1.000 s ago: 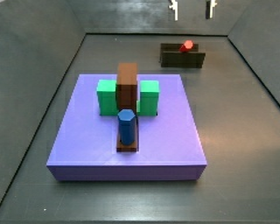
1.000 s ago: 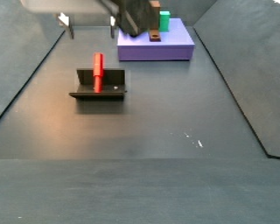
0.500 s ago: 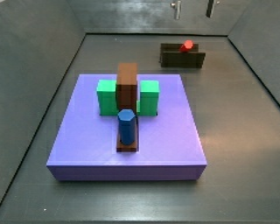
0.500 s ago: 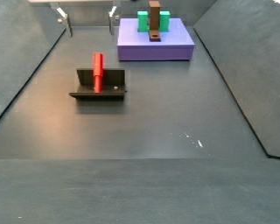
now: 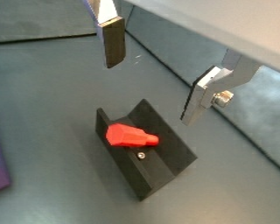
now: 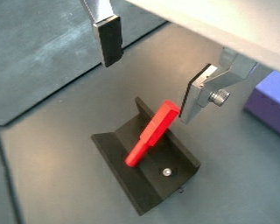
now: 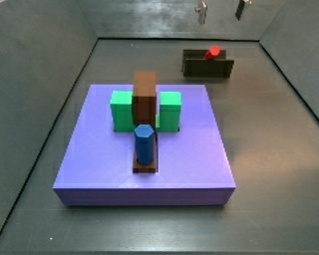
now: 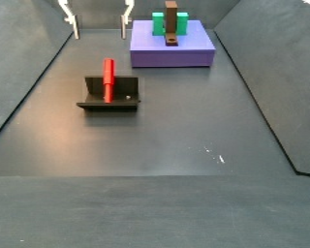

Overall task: Pick up the red object. Move up. Place the red object on the fixture. Regrasp the red object. Move to above the board. Insert the red object.
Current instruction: Regrasp the red object.

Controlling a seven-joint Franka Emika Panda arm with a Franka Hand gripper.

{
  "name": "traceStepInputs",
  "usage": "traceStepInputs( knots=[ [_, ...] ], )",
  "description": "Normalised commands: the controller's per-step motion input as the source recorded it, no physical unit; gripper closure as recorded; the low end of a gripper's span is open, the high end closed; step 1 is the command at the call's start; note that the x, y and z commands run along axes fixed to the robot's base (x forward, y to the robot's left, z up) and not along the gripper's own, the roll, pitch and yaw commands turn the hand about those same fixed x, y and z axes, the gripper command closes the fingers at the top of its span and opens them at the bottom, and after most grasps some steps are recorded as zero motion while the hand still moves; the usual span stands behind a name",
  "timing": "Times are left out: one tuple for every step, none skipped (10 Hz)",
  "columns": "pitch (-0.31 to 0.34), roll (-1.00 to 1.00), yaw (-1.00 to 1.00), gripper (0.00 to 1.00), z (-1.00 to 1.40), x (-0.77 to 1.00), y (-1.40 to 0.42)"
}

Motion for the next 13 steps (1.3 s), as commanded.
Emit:
traceStepInputs(
  knots=[
    [0.106, 1.0, 0.0, 0.0, -0.2, 0.18, -0.26],
    [0.1, 1.0, 0.0, 0.0, -0.2, 0.19, -0.25],
    [0.151, 1.0, 0.0, 0.0, -0.07, 0.12, -0.2],
    [0.26, 1.0, 0.04, 0.0, 0.0, 0.0, -0.21],
    [0.337, 1.0, 0.14, 0.0, 0.0, -0.09, -0.18],
    [0.366, 1.0, 0.2, 0.0, 0.0, -0.12, -0.17],
    [0.354, 1.0, 0.23, 0.0, 0.0, -0.08, -0.17],
    [0.297, 1.0, 0.24, 0.0, -0.11, 0.0, -0.18],
    [0.26, 0.99, 0.23, 0.0, -0.21, 0.05, -0.15],
    [0.243, 0.92, 0.16, 0.0, -0.27, 0.26, -0.1],
    [0.0, 0.55, 0.0, 0.0, -0.34, 0.39, -0.1],
    [-0.074, 0.3, 0.0, 0.0, -0.44, 0.22, 0.0],
    [-0.146, 0.13, 0.04, 0.0, -0.5, 0.16, 0.01]
  ],
)
